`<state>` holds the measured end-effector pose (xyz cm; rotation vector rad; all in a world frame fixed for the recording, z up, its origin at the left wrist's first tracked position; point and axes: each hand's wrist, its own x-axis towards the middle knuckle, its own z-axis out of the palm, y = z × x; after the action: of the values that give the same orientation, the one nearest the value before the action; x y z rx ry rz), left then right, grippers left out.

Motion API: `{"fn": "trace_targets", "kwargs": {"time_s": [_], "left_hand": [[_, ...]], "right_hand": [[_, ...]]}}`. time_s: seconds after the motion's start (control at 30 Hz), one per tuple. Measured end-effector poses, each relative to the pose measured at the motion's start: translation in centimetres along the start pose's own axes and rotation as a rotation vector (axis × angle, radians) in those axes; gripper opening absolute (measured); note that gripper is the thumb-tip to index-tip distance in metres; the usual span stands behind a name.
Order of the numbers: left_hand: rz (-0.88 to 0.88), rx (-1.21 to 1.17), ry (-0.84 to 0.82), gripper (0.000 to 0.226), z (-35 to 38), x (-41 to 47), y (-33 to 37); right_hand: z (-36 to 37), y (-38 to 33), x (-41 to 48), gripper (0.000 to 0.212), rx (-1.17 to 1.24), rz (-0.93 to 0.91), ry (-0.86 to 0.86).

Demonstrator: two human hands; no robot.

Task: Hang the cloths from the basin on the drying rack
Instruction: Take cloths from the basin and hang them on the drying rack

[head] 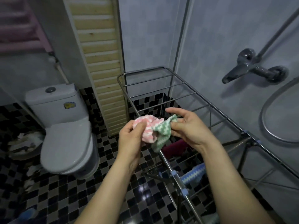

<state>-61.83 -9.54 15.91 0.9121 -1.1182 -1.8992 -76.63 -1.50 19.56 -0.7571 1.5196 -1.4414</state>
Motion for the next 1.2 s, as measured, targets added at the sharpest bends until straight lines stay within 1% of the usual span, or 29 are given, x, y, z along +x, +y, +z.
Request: {"fn": "trace_targets", "kwargs": {"time_s": [0.03, 0.1, 0.17, 0.23, 0.3, 0.33, 0.4, 0.43, 0.47, 0.5, 0.53, 0.57, 0.63, 0.7, 0.73, 0.8, 0.83, 0.87, 0.9, 0.93, 1.0, 1.07, 1.13, 1.2], "left_hand": [[0.01, -0.024, 0.031, 0.009, -1.1, 0.2, 0.6], [0.062, -0.007, 0.102, 0.025, -3.1, 0.6, 1.8], [0.157, 0.187, 0.147, 0.035, -5.2, 1.0, 2.9], [0.187, 0.367, 0.098, 0.047, -6.4, 1.3, 3.9], [0.168, 0.442, -0.032, 0.057, -6.3, 1.3, 5.0], [0.165, 0.511, -0.11, 0.055, -5.9, 1.6, 5.6], [0.156, 0.668, -0.326, 0.038, -4.3, 2.2, 6.6], [0.122, 0.685, -0.46, 0.03, -3.6, 2.8, 6.8], [0.062, 0.667, -0.581, 0.028, -2.9, 3.2, 6.8], [0.003, 0.625, -0.651, 0.027, -2.3, 3.6, 6.7], [-0.038, 0.576, -0.674, 0.024, -1.5, 4.5, 6.4], [-0.039, 0.576, -0.657, 0.019, -1.4, 4.9, 6.2], [0.076, 0.726, -0.551, 0.008, -1.2, 6.1, 5.9], [0.168, 0.835, -0.456, 0.006, -1.0, 7.6, 5.5], [0.18, 0.834, -0.434, 0.007, -0.4, 8.5, 5.1], [0.209, 0.825, -0.382, 0.008, 0.5, 10.0, 4.5], [0.233, 0.829, -0.363, 0.007, 0.8, 10.5, 4.2], [0.255, 0.842, -0.347, 0.01, 1.3, 11.4, 3.5], [0.285, 0.865, -0.336, 0.015, 1.6, 11.9, 3.0], [0.295, 0.892, -0.332, 0.018, 2.0, 12.5, 2.2], [0.262, 0.902, -0.348, 0.014, 2.7, 13.1, 0.7], [0.215, 0.88, -0.361, 0.011, 3.1, 13.7, -0.8], [0.179, 0.859, -0.363, 0.015, 3.2, 14.0, -1.9], [0.067, 0.774, -0.355, 0.018, 3.1, 14.5, -2.7]], "right_hand": [[0.8, -0.3, -0.2, 0.048, -0.043, -0.02, 0.015], [1.7, -1.0, -0.6, 0.05, -0.126, -0.061, 0.02], [2.3, -1.6, -0.8, 0.055, -0.249, -0.109, -0.01], [2.9, -2.3, -0.8, 0.059, -0.381, -0.162, -0.063], [3.5, -2.8, -0.6, 0.062, -0.469, -0.197, -0.122], [3.7, -3.2, -0.4, 0.063, -0.505, -0.206, -0.147], [3.8, -3.8, 0.2, 0.064, -0.542, -0.211, -0.211], [3.7, -4.2, 0.7, 0.065, -0.542, -0.207, -0.253], [3.5, -4.4, 1.2, 0.065, -0.534, -0.201, -0.298], [3.3, -4.7, 1.7, 0.066, -0.535, -0.197, -0.33], [2.6, -5.0, 2.5, 0.067, -0.559, -0.201, -0.34], [2.3, -5.1, 2.7, 0.067, -0.607, -0.206, -0.331], [1.1, -5.5, 3.5, 0.067, -0.764, -0.221, -0.25], [-0.7, -5.5, 4.8, 0.064, -0.897, -0.211, -0.181], [-2.0, -5.3, 5.7, 0.06, -0.936, -0.195, -0.166], [-4.1, -4.5, 7.4, 0.044, -1.095, -0.182, -0.14], [-5.0, -4.0, 8.1, 0.033, -1.174, -0.169, -0.118], [-6.5, -3.5, 9.0, 0.021, -1.2, -0.136, -0.081], [-7.9, -2.8, 9.6, 0.012, -1.184, -0.101, -0.043], [-9.3, -2.0, 10.3, 0.011, -1.132, -0.063, -0.007], [-12.0, -0.4, 11.1, 0.019, -0.973, -0.015, 0.087], [-14.0, 1.0, 11.6, 0.021, -0.761, 0.009, 0.17], [-15.1, 2.1, 11.8, 0.02, -0.488, 0.031, 0.191], [-16.1, 3.0, 12.6, 0.02, -0.237, 0.063, 0.195]]}}
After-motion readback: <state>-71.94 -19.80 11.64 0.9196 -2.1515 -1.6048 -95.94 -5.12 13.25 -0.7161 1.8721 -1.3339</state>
